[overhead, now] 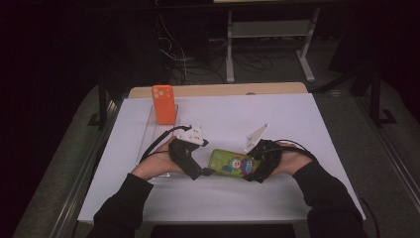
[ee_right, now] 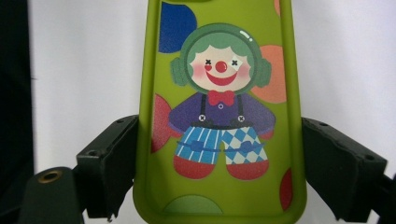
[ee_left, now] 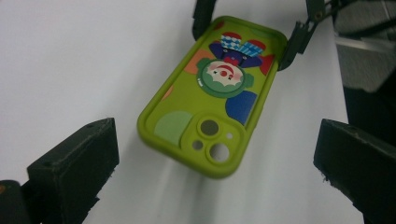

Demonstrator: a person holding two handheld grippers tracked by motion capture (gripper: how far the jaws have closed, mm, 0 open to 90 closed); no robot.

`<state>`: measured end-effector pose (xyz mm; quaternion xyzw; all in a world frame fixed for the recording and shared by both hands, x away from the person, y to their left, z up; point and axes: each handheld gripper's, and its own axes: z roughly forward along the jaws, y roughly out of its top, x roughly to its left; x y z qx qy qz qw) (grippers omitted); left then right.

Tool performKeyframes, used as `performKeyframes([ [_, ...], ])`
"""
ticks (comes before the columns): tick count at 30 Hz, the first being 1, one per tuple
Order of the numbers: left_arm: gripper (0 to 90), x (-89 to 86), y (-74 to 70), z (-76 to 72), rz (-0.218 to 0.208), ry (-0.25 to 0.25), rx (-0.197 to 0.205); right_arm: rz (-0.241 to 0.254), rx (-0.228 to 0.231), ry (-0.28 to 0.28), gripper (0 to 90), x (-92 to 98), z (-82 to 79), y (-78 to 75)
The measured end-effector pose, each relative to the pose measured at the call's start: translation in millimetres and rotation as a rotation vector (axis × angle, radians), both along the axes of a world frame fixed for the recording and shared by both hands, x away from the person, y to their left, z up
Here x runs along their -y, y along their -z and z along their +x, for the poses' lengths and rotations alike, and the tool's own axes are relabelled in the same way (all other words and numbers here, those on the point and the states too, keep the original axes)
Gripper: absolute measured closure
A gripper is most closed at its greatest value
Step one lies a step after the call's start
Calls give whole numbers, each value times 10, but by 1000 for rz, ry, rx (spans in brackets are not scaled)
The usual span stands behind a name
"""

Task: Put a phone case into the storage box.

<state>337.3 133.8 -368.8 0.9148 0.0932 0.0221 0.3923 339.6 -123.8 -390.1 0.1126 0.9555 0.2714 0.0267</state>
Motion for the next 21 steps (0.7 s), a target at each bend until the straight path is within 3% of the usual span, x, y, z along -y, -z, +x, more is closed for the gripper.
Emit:
performKeyframes([
  [11, 0, 167, 129, -130, 93, 146, 16, -8, -1, -119, 151, -256, -142, -30],
  [21, 0, 265, 244, -195, 160, 183, -18, 5, 13, -156, 151, -334, -209, -89],
])
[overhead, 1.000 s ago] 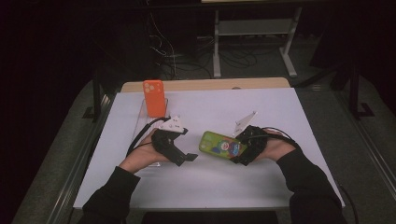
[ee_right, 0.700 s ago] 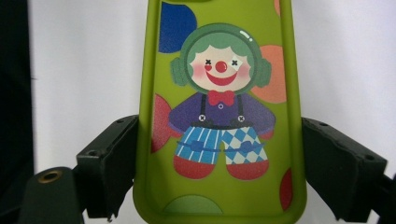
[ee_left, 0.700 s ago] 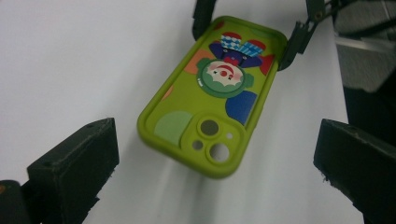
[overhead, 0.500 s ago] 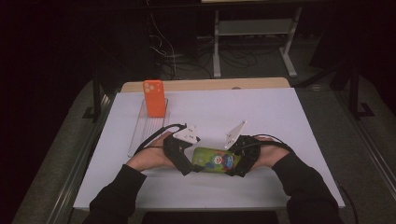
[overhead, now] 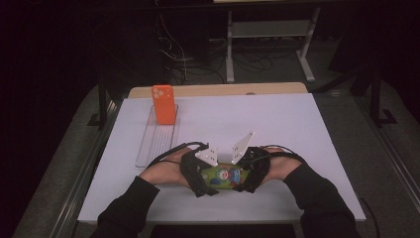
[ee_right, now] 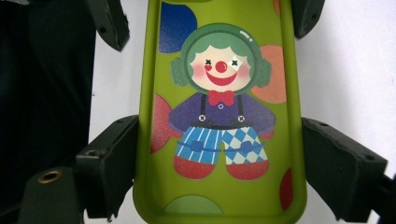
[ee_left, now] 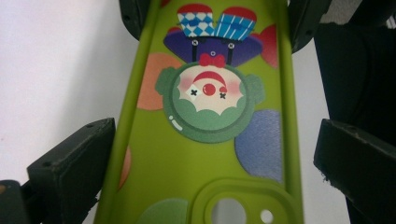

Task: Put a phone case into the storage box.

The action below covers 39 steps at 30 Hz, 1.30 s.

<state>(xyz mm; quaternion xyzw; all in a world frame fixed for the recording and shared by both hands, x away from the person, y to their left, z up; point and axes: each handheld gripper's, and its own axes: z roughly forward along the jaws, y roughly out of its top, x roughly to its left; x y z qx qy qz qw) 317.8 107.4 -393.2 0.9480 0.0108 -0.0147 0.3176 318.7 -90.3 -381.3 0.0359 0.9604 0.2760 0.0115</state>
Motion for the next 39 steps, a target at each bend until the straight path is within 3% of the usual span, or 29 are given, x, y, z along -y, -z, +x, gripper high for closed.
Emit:
performKeyframes([
  [13, 80, -15, 8, 29, 3, -14, -10, 10, 7, -21, 150, -27, -26, -27],
  [17, 120, -23, 18, 31, -13, -12, -27, 10, 7, -21, 150, -24, -26, -28],
  [32, 146, -21, -1, 3, -7, -10, -76, 29, -15, -46, 143, -5, -31, -17],
  [34, 147, -29, -10, 8, -7, -6, -68, 42, -27, -40, 139, 8, -33, -16],
  [35, 148, -34, -17, 14, -2, -17, -73, 38, -53, -14, 130, 18, -54, -16],
  [39, 148, -70, -11, 18, -36, -75, -82, 87, -52, 28, 71, 78, -17, -50],
])
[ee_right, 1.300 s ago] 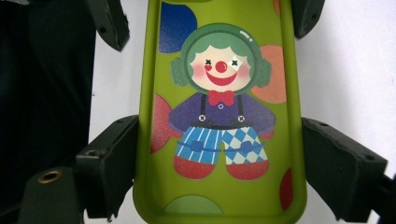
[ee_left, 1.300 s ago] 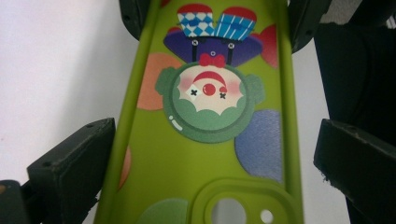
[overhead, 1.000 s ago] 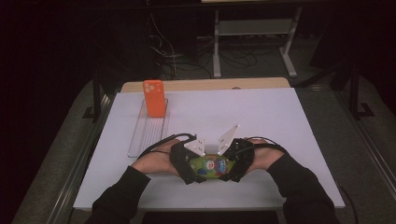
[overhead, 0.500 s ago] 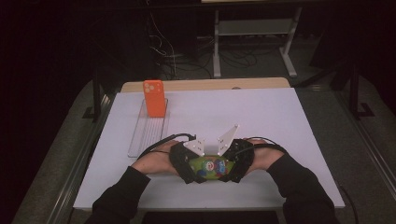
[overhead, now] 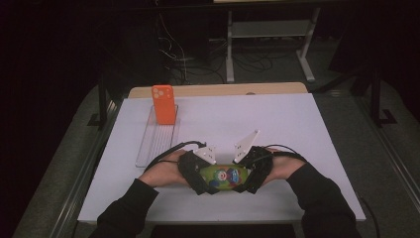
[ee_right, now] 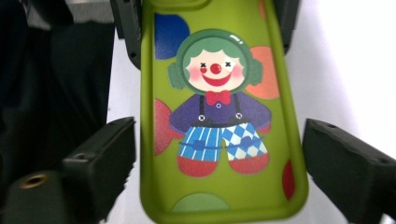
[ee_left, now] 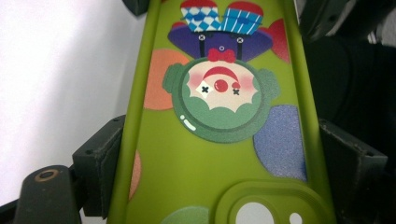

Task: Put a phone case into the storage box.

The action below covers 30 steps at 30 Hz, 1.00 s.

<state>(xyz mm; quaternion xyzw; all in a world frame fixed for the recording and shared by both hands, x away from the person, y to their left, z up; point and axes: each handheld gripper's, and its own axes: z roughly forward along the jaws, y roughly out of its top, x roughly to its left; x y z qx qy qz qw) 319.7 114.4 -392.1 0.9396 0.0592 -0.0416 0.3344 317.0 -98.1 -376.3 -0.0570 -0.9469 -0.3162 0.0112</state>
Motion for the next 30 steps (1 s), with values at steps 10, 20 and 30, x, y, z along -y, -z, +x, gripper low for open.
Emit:
performKeyframes([
  [10, 148, -59, 48, 47, 1, -161, 19, 102, 45, 200, 26, 281, 112, -38],
  [20, 148, -95, 8, 121, 1, -392, 44, 179, 5, 473, 19, 444, 24, 179],
  [30, 148, -65, 10, 96, -18, -491, 19, 220, 68, 602, 16, 362, -121, 413],
])
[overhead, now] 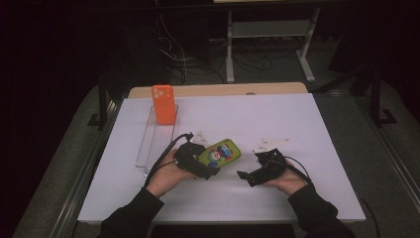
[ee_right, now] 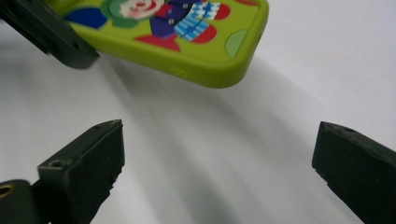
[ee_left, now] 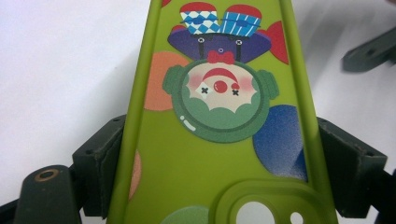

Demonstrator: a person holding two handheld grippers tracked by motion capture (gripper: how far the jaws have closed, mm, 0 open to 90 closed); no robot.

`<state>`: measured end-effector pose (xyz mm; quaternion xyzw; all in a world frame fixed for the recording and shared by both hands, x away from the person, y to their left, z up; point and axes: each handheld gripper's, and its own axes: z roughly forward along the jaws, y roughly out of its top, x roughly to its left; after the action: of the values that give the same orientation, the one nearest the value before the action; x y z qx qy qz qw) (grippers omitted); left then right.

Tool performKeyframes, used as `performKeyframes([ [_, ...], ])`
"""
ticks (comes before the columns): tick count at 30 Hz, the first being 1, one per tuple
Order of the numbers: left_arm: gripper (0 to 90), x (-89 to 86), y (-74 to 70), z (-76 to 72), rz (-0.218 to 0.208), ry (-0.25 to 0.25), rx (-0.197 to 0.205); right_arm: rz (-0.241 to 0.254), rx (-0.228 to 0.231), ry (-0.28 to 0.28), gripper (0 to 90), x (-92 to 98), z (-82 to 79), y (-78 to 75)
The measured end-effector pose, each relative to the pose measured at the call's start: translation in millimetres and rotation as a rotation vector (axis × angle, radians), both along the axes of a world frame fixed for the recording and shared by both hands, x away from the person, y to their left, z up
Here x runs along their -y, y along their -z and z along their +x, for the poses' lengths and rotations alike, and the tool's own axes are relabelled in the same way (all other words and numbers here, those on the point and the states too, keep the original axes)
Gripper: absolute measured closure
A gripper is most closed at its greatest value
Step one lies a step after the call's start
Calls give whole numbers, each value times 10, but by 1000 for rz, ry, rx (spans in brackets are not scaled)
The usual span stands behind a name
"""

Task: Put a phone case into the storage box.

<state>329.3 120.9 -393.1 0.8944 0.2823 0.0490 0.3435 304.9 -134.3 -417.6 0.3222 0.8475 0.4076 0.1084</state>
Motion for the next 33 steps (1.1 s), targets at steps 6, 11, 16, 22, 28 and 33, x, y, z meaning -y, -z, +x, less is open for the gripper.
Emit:
performKeyframes([
  [6, 148, -15, -6, 13, 31, 39, -1, -43, 70, -27, 16, -68, -45, 12],
  [11, 148, -13, 6, 27, 50, 55, 7, -96, 172, -24, 16, -99, -88, 4],
  [16, 148, -12, 17, 28, 49, 57, 1, -193, 269, -47, 16, -144, -127, 15],
  [22, 149, 6, 30, 13, 22, 36, -3, -274, 384, -67, 16, -191, -184, 15],
  [28, 149, 1, 30, 17, 14, 32, -2, -360, 487, -86, 16, -221, -230, 29],
  [33, 149, -3, 27, 16, 13, 29, -4, -425, 559, -96, 15, -240, -252, 39],
])
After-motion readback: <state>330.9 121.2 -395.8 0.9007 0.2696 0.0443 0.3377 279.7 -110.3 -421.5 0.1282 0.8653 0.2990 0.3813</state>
